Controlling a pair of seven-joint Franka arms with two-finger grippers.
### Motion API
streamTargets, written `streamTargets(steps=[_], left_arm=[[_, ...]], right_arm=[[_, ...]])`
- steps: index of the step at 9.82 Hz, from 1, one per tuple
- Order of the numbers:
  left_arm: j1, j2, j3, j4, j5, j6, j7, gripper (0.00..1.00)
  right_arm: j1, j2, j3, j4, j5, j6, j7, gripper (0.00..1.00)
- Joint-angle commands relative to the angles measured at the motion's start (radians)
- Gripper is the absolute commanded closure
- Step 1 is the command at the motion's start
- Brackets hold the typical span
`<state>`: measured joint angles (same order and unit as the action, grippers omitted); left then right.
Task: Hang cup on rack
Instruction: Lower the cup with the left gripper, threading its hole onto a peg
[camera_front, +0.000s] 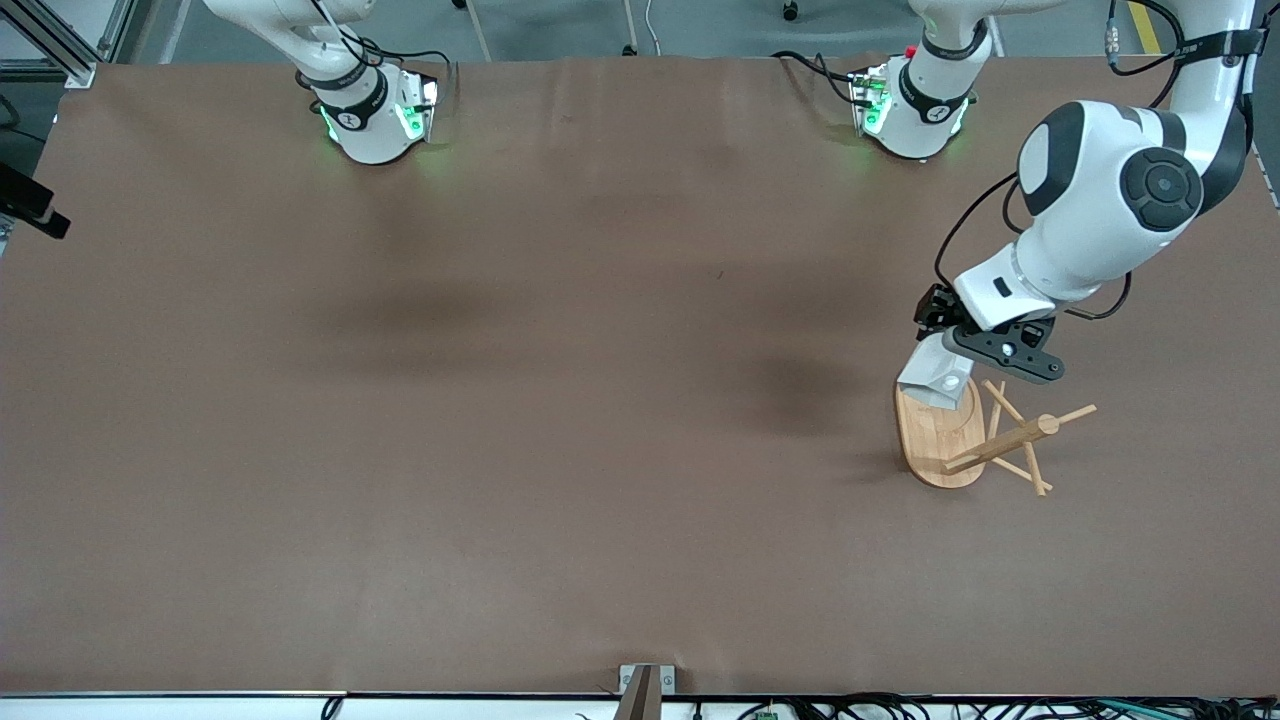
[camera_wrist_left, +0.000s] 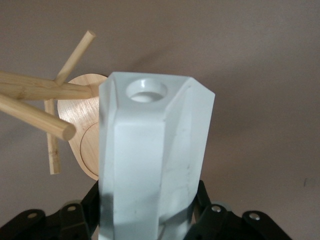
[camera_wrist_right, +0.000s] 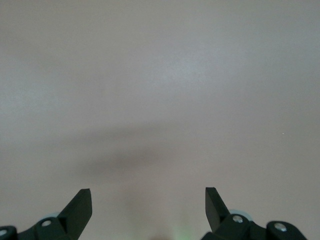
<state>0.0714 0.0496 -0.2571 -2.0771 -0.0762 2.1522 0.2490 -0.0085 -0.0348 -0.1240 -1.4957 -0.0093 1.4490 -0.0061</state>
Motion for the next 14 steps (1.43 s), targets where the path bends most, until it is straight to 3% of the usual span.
streamTargets(steps=[1, 14], left_arm=[[0.004, 0.019, -0.001, -0.028, -0.017, 0.037, 0.024, 1.00], [0.007, 0.047, 0.079, -0.006, -0.039, 0.046, 0.176, 1.00]], right_arm=[[0.002, 0.007, 0.009, 0.014, -0.004, -0.001, -0.015, 0.00], [0.001, 0.012, 0.011, -0.003, -0.004, -0.002, -0.044, 0.00]])
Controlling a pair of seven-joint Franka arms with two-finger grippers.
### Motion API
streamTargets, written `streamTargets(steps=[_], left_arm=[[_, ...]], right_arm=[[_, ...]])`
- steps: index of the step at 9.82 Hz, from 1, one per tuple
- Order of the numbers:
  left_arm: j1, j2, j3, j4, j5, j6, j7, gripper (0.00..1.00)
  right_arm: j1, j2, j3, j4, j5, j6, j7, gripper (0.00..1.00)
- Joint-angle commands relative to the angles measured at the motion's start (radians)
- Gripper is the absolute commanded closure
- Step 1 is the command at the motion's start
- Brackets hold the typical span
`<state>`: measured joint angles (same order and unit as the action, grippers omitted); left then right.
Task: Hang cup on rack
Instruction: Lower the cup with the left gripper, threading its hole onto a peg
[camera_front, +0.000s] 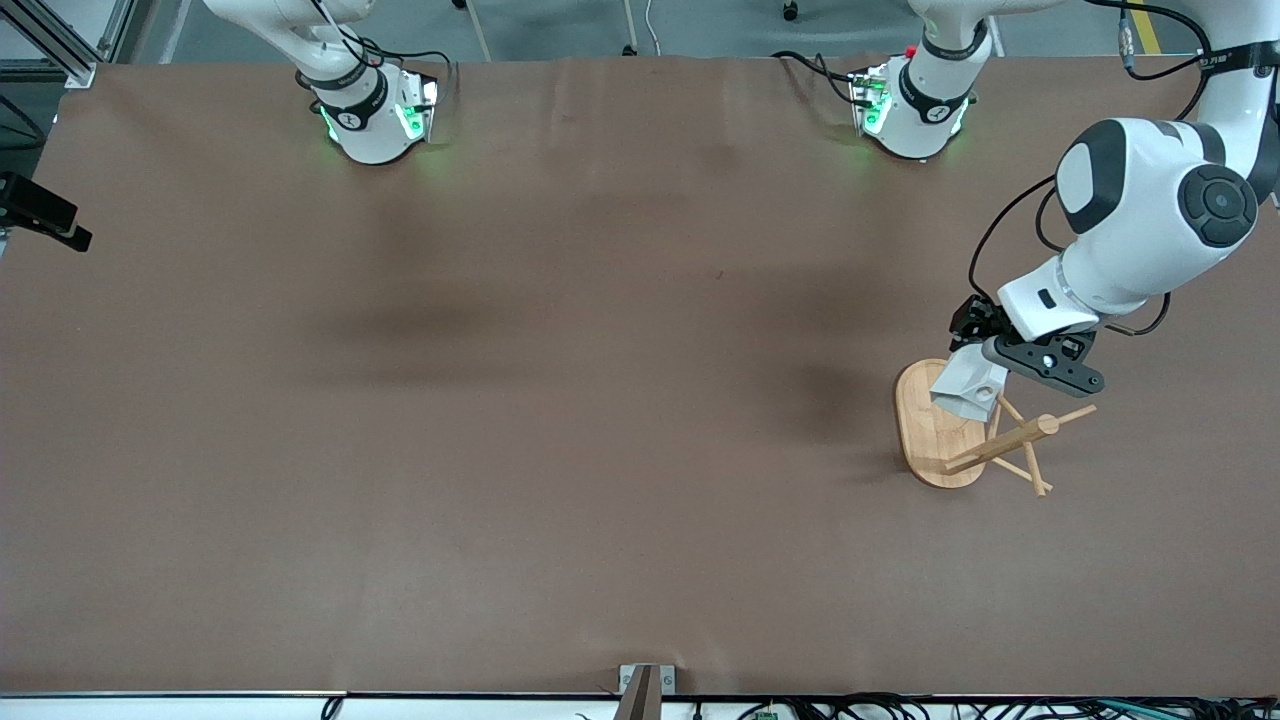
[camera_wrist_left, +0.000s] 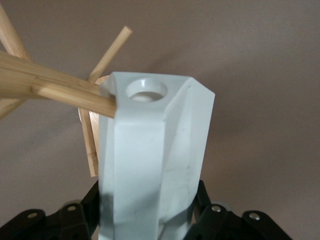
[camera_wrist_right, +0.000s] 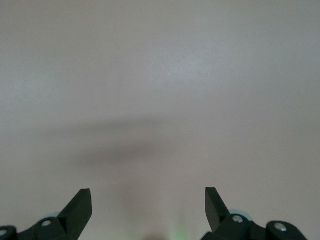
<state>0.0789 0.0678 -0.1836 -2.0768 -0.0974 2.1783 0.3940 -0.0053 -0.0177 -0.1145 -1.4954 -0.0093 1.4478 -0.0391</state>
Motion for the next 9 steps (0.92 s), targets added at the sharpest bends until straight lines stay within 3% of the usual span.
streamTargets(steps=[1, 7, 8, 9], left_arm=[[-0.001, 0.033, 0.021, -0.005, -0.016, 0.020, 0.031, 1.00], [0.004, 0.066, 0.026, -0.002, -0.018, 0.049, 0.046, 0.94], [0.004, 0.067, 0.026, -0.002, -0.018, 0.052, 0.046, 0.83], [0.005, 0.069, 0.026, -0.002, -0.018, 0.052, 0.045, 0.56]], right_arm=[[-0.002, -0.005, 0.001, -0.003, -0.005, 0.000, -0.011, 0.00], [0.007, -0.002, 0.002, 0.001, -0.005, 0.020, -0.013, 0.00], [0.011, -0.002, 0.001, 0.003, -0.005, 0.020, -0.012, 0.00], [0.011, -0.002, 0.001, 0.004, -0.006, 0.020, -0.011, 0.00]])
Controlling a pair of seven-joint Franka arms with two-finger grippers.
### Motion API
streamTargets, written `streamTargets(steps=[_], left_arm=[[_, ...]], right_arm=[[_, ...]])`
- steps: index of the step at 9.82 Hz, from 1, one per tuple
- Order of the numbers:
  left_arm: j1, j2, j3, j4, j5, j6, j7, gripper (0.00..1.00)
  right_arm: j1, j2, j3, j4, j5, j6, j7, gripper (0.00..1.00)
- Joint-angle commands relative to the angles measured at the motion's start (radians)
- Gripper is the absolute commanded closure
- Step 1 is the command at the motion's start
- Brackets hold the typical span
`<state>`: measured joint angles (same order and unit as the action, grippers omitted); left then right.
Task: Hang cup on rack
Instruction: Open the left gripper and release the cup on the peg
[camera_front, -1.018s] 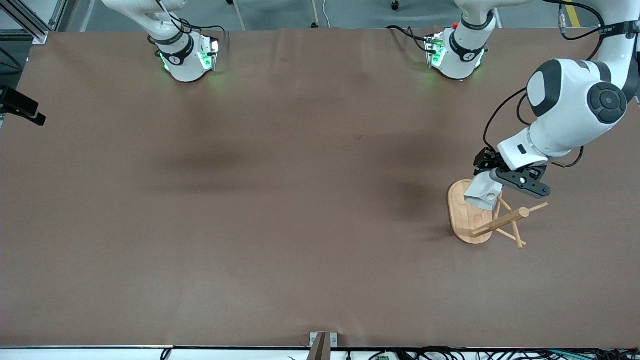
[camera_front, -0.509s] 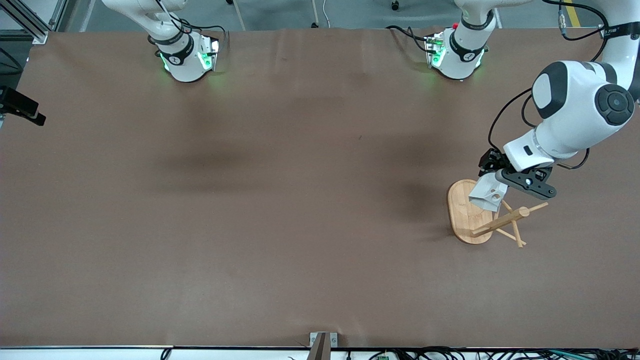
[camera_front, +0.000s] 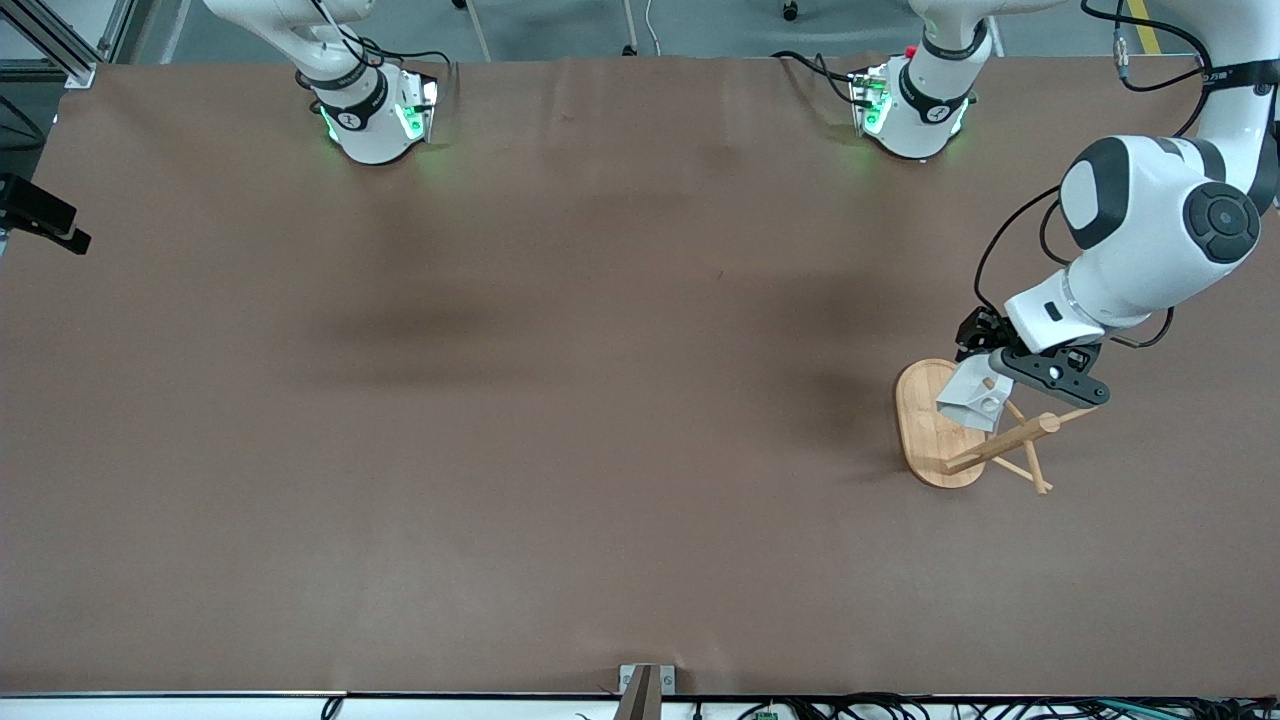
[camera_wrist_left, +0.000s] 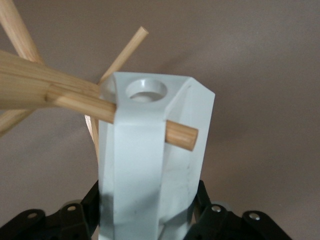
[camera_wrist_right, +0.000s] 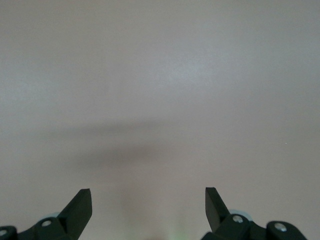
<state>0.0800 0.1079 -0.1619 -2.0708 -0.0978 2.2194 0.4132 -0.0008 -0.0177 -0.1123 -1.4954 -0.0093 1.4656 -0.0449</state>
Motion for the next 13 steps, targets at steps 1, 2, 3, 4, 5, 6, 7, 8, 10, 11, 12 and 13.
streamTargets(steps=[1, 2, 3, 4, 5, 6, 7, 8, 10, 11, 12, 13], left_arm=[[0.004, 0.029, 0.004, -0.008, -0.019, 0.011, 0.021, 0.04], [0.004, 0.026, 0.004, -0.008, -0.017, 0.011, 0.015, 0.00], [0.004, 0.021, 0.004, -0.008, -0.019, 0.010, 0.012, 0.00], [0.004, 0.013, 0.004, -0.005, -0.017, 0.006, 0.001, 0.00], [0.004, -0.006, 0.004, 0.000, -0.017, 0.002, -0.037, 0.00], [0.001, -0.032, 0.002, 0.011, -0.016, -0.006, -0.086, 0.00], [-0.003, -0.057, 0.002, 0.023, -0.016, -0.044, -0.134, 0.00], [-0.006, -0.082, 0.004, 0.050, -0.014, -0.100, -0.167, 0.00], [-0.009, -0.125, 0.002, 0.116, -0.011, -0.223, -0.256, 0.00], [-0.025, -0.143, 0.002, 0.150, -0.002, -0.286, -0.310, 0.00], [-0.029, -0.148, 0.002, 0.203, 0.001, -0.356, -0.330, 0.00], [-0.031, -0.145, 0.002, 0.268, 0.018, -0.428, -0.330, 0.00]], right_arm=[[0.002, 0.001, -0.001, 0.004, -0.005, 0.004, -0.006, 0.00], [0.004, 0.005, -0.001, 0.004, -0.006, 0.004, -0.006, 0.00], [0.002, 0.005, -0.001, 0.004, -0.006, 0.007, -0.006, 0.00], [0.001, 0.008, -0.001, 0.004, -0.006, 0.034, -0.006, 0.00], [0.001, 0.008, -0.001, 0.004, -0.006, 0.039, -0.006, 0.00], [0.002, 0.008, -0.001, 0.004, -0.006, 0.041, -0.007, 0.00], [0.001, 0.008, -0.001, 0.004, -0.006, 0.041, -0.007, 0.00], [0.004, 0.008, -0.001, 0.004, -0.006, 0.042, -0.006, 0.00], [0.004, 0.008, -0.001, 0.004, -0.006, 0.042, -0.006, 0.00], [0.004, 0.008, -0.001, 0.004, -0.006, 0.041, -0.006, 0.00], [0.005, 0.008, -0.001, 0.004, -0.006, 0.041, -0.006, 0.00], [0.005, 0.008, -0.001, 0.004, -0.006, 0.041, -0.006, 0.00]])
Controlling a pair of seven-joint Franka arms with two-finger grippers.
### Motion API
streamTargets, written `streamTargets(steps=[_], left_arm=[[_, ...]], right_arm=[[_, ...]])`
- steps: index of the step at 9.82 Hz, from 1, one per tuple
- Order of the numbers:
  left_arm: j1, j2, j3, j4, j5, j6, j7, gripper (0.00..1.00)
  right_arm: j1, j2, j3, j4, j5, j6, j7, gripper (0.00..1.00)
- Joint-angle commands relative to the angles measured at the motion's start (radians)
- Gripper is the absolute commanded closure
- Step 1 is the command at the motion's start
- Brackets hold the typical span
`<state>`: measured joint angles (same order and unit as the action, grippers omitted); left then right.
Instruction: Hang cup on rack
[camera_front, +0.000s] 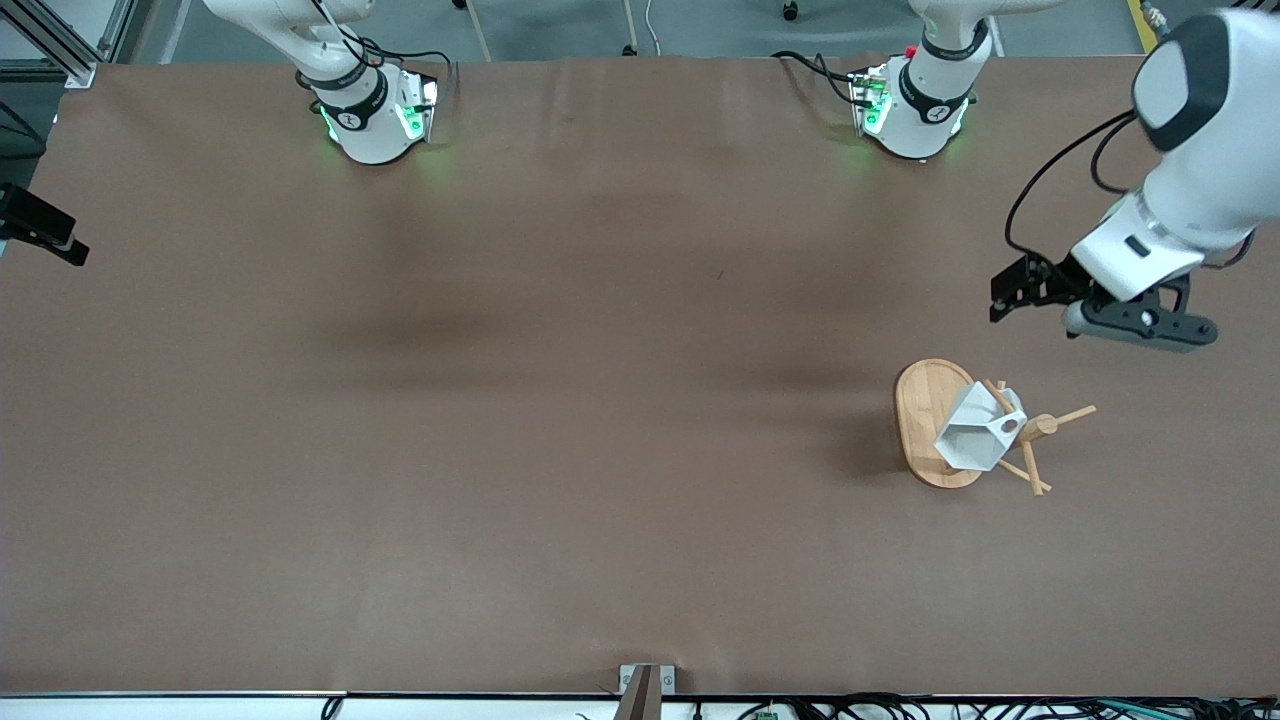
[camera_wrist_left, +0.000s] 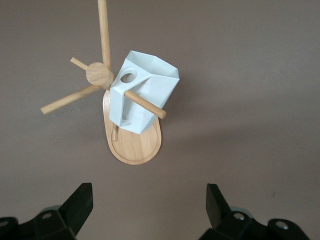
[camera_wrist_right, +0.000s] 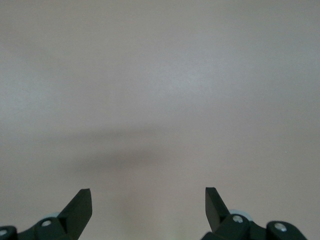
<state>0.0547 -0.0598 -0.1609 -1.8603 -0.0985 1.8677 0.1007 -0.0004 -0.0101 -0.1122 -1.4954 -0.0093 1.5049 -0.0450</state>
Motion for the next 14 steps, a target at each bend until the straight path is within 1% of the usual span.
streamTargets(steps=[1, 2, 3, 5, 6, 7, 8, 14], left_arm=[[-0.007, 0.023, 0.000, 0.108, 0.075, -0.122, -0.016, 0.00], [-0.009, 0.022, -0.003, 0.145, 0.120, -0.154, -0.018, 0.00], [-0.016, 0.023, -0.002, 0.179, 0.123, -0.191, -0.019, 0.00], [-0.018, 0.018, 0.000, 0.211, 0.118, -0.234, -0.021, 0.00], [-0.019, 0.017, 0.001, 0.225, 0.111, -0.264, -0.057, 0.00], [-0.030, 0.014, 0.001, 0.225, 0.111, -0.284, -0.111, 0.00], [-0.038, 0.008, 0.001, 0.227, 0.114, -0.294, -0.121, 0.00], [-0.039, 0.008, 0.023, 0.259, 0.106, -0.328, -0.082, 0.00]], right_arm=[[0.005, 0.001, -0.001, 0.004, -0.006, 0.001, -0.006, 0.00], [0.005, 0.001, -0.001, 0.004, -0.005, 0.001, -0.004, 0.00], [0.005, 0.001, -0.001, 0.004, -0.005, 0.001, -0.004, 0.00], [-0.001, 0.001, -0.001, 0.003, -0.003, 0.000, 0.001, 0.00], [-0.001, 0.001, -0.001, 0.003, 0.002, -0.002, -0.001, 0.00], [-0.001, 0.001, -0.001, 0.003, 0.003, -0.002, 0.001, 0.00], [0.000, 0.001, -0.001, 0.003, 0.003, -0.002, 0.001, 0.00], [0.000, 0.001, -0.001, 0.004, 0.011, -0.002, 0.001, 0.00]])
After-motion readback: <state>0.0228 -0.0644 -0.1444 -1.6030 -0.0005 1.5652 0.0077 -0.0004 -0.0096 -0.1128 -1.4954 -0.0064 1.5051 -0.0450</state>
